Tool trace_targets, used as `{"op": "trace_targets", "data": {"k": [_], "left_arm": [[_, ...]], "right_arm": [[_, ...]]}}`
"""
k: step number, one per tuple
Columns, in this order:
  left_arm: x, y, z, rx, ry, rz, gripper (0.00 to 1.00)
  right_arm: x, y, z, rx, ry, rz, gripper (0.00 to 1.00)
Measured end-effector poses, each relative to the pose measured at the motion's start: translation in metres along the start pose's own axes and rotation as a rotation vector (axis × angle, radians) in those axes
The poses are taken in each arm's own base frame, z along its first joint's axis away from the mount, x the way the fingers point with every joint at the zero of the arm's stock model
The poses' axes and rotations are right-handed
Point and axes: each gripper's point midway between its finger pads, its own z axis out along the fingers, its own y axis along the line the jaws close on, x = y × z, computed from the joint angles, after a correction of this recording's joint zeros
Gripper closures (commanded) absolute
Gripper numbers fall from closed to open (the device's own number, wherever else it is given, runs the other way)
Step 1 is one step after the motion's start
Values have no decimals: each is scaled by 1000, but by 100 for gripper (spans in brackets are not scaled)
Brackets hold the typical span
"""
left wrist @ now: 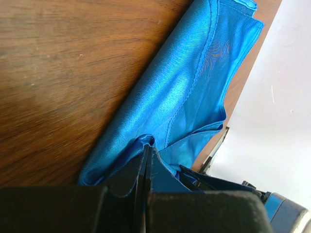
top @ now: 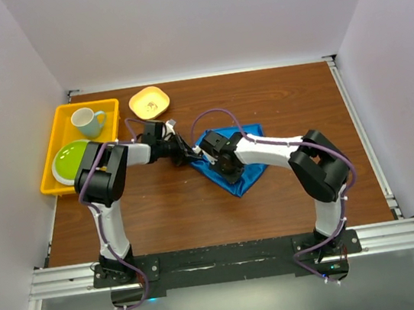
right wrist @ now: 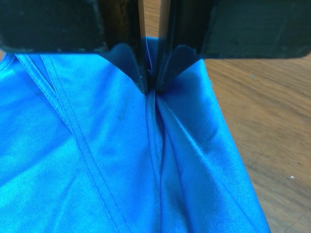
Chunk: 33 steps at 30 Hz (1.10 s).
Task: Fold the napkin, place the utensils inside, and roll it up
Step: Roll the napkin with the utensil
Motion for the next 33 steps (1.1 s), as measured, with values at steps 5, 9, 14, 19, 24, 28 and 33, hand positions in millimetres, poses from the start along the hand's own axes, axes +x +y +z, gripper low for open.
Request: {"op": "trace_targets", "data": {"k": [5, 9, 14, 19, 24, 28, 33], "left_arm": [[0, 1, 0, -19, 11, -18, 100], [0, 1, -1, -32, 14, -29, 100], [0, 1, -1, -41, 20, -47, 100], [-1, 1, -1, -52, 26, -58, 100], [-1, 1, -1, -60, 32, -66, 100], [-1, 1, -1, -65, 35, -70, 100], [-1, 1, -1, -69, 35, -72, 100]], "right_arm": [[0, -3, -2, 19, 0, -5, 57], [-5, -5, -9, 17, -1, 1, 41], [-41, -5, -31, 10, -88, 12, 26], [-63, 1, -55, 0, -182, 1, 23], [-72, 20, -56, -16, -223, -36, 50], [-77, 36, -43, -31, -224, -61, 60], [-74, 42, -19, -31, -187, -69, 77]]}}
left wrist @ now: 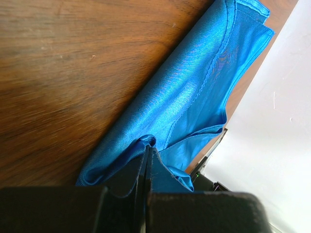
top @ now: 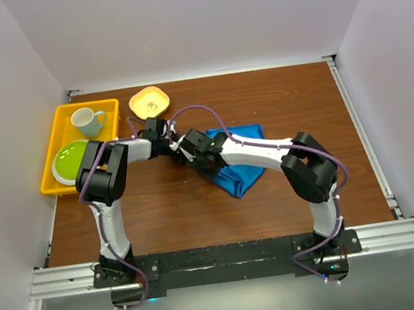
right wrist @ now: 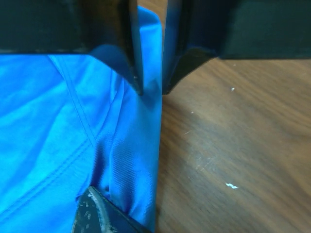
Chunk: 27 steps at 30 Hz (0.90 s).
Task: Fold the napkin, place the utensils inside, and roll it up
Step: Roll the napkin with the utensil
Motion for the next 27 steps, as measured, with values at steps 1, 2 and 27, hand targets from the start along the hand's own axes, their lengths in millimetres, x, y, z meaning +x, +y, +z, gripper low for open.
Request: {"op": "trace_targets", "data": {"k": [1, 2, 27], "left_arm": [[0, 0, 0, 0, 0, -1, 100], [0, 0, 0, -1, 0, 0, 100], [0, 1, 0, -4, 1, -3, 100]], "right_arm": [[1, 0, 2, 0, 3, 1, 74], [1, 0, 2, 1, 2, 3, 72], [17, 1, 26, 4, 22, -15, 64]]}}
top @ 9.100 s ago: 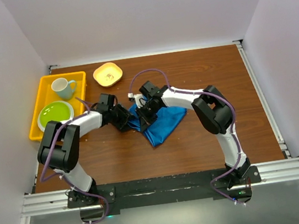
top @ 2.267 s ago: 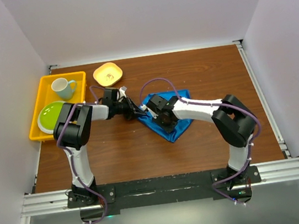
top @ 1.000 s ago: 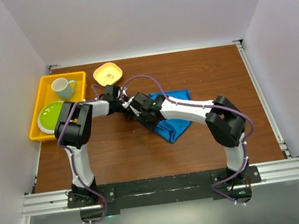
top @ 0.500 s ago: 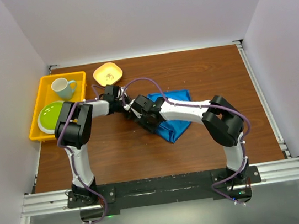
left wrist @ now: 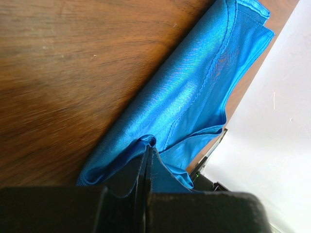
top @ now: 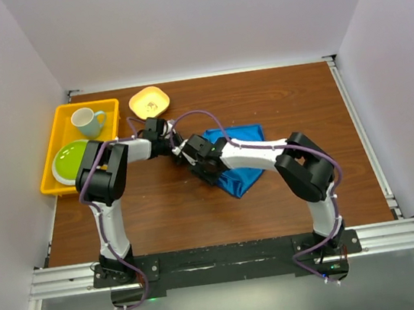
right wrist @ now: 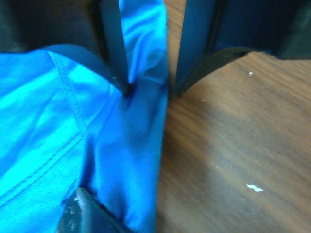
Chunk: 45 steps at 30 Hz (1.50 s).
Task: Fold the napkin, place the utensils inside, and roll it up
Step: Roll the napkin with the utensil
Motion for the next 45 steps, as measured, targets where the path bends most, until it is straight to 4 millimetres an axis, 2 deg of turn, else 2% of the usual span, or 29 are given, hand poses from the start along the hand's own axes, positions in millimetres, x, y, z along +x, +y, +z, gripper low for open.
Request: {"op": "trace_targets", "data": {"k": [3, 4, 7, 9, 10, 12, 13, 14, 16, 20, 21, 22, 25, 28, 31, 34, 36, 43, 45], "left_arm": [[0, 0, 0, 0, 0, 0, 100], [0, 0, -1, 0, -1, 0, 100], [-1, 1, -2, -1, -5, 1, 99], [-3, 2, -6, -2, -14, 11, 91], [-5, 4, -9, -10, -26, 18, 81], [-8, 6, -17, -30, -50, 34, 71], [-11, 6, -22, -42, -66, 50, 61], [-14, 7, -27, -61, -88, 69, 56], [-19, 7, -39, -92, -124, 101, 50], [-29, 1, -70, -136, -211, 153, 46], [-30, -3, -78, -141, -231, 168, 37], [-31, -6, -87, -146, -256, 182, 35], [-30, -16, -111, -162, -316, 213, 26], [-20, -15, -121, -174, -328, 204, 21], [-4, -1, -118, -192, -284, 135, 20], [24, 24, -109, -238, -199, 7, 20], [37, 34, -105, -269, -158, -60, 20], [55, 42, -89, -298, -92, -227, 21], [55, 48, -83, -314, -84, -280, 26]], "right_arm": [[0, -5, 2, 2, 0, 23, 73], [0, -7, 2, -2, 1, 33, 81], [-2, -7, 3, -25, -8, 60, 94], [-5, -6, 4, -55, -19, 75, 98], [-8, -4, 5, -86, -29, 87, 100], [-13, -1, 7, -154, -48, 114, 100], [-18, 2, 7, -194, -61, 126, 100], [-21, 4, 8, -241, -70, 142, 100], [-27, 10, 11, -347, -88, 181, 100], [-33, 19, 12, -528, -97, 248, 100], [-34, 22, 12, -573, -96, 264, 100], [-35, 24, 12, -618, -92, 279, 100], [-36, 33, 13, -750, -70, 317, 100], [-36, 42, 12, -859, -40, 345, 100], [-34, 48, 11, -939, -8, 372, 100], [-32, 53, 10, -1003, 23, 409, 100], [-31, 54, 10, -1028, 34, 432, 100], [-31, 54, 9, -1079, 44, 461, 100], [-32, 53, 9, -1079, 45, 460, 100]]}}
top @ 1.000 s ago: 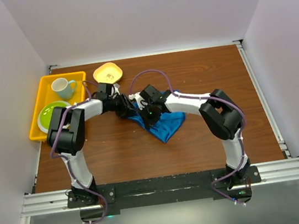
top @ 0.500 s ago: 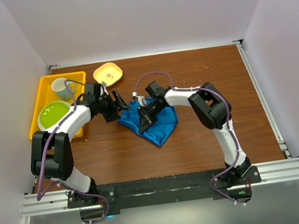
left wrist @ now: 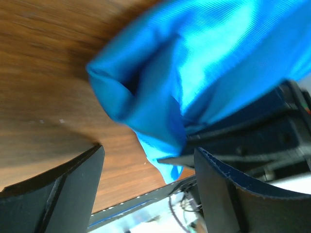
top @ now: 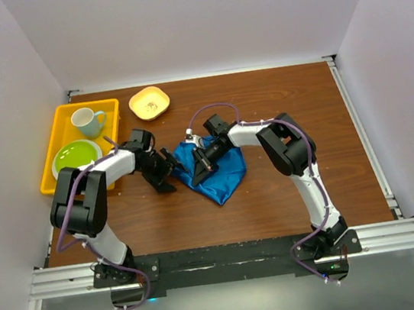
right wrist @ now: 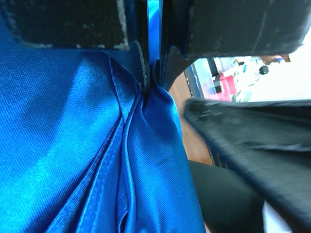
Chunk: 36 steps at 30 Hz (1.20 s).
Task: Fold the napkin, place the utensils inside, and roll it up
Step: Roll the napkin with the utensil
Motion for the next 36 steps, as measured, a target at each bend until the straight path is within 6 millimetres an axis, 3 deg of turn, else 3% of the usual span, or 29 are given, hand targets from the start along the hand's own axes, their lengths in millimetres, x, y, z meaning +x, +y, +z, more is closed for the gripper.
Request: {"op": "trace_targets", "data": {"k": [4, 13, 18, 25, 30, 36], "left_arm": [[1, -2, 8, -20, 22, -94, 35], [-9, -7, 21, -66, 5, -219, 71], [-9, -12, 21, -62, 3, -258, 100], [-8, -14, 21, -91, 10, -268, 100], [-8, -9, 18, -137, -6, -276, 100], [-8, -4, 17, -164, -13, -283, 100]], "right_arm": [[0, 0, 0, 3, 3, 0, 100], [0, -1, -1, 24, 10, -16, 100], [1, -1, 0, 58, 24, -29, 96], [1, 3, 2, 173, 37, -44, 72], [0, 13, -5, 341, 14, -116, 32], [6, 28, -15, 627, -72, -299, 20]]}}
